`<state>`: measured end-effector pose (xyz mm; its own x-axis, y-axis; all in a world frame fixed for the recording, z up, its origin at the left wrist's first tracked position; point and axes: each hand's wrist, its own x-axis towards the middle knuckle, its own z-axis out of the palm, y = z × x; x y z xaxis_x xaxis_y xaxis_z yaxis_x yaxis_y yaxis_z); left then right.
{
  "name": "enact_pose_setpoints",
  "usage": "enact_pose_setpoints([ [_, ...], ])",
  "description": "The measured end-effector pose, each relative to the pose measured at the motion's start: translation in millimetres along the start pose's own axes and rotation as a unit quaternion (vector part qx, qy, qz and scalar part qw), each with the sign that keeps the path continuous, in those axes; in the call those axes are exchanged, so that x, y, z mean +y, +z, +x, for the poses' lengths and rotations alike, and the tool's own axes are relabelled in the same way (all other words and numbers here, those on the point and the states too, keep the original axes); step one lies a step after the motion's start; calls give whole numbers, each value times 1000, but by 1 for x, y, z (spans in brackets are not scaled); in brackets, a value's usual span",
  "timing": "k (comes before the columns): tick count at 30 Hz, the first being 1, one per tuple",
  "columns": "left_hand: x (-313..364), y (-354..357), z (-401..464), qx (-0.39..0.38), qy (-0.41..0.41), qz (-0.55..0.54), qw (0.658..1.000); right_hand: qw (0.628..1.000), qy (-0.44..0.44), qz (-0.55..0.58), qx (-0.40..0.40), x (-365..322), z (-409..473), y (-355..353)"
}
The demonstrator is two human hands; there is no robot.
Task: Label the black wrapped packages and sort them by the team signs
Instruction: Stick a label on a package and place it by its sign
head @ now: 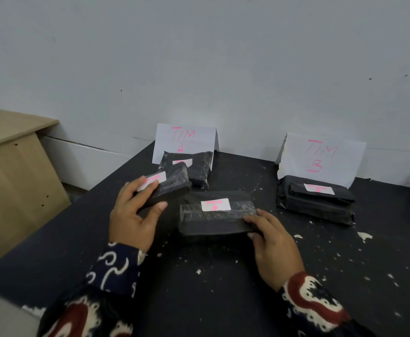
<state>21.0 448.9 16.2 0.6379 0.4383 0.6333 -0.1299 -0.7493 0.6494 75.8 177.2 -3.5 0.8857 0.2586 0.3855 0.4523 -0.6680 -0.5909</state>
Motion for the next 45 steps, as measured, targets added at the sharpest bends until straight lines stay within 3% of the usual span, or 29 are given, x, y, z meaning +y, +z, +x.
enact_pose_setpoints([
  [5, -37, 19, 29, -64, -53, 52, 995, 1000, -17, 16, 10, 21, -24, -23],
  [10, -53, 37, 44, -178, -27, 52, 982, 998, -21, 52, 22, 24, -27, -26],
  [14, -69, 41, 59, -242, -27, 131, 961, 999, -10, 48, 9, 28, -25, -30],
  [18, -80, 39, 61, -210, -52, 130, 968, 999, -15, 30, 28, 17, -21, -40],
  [24, -70, 38, 57, -194, -83, 72, 975, 992, -20, 111, 64, -32, 22, -42],
  [31, -71, 37, 61, -218, -152, 68, 962, 982, 127, 84, -110, -79, 143, 15],
  [36, -72, 35, 62, -194, -129, 8, 972, 949, 218, 17, -228, -80, 190, 63],
  [41, -80, 38, 65, -194, -158, -16, 968, 956, 248, 55, -147, -67, 206, 92],
  [45, -81, 39, 65, -191, -158, -21, 969, 970, 206, 100, -82, -76, 207, 93],
])
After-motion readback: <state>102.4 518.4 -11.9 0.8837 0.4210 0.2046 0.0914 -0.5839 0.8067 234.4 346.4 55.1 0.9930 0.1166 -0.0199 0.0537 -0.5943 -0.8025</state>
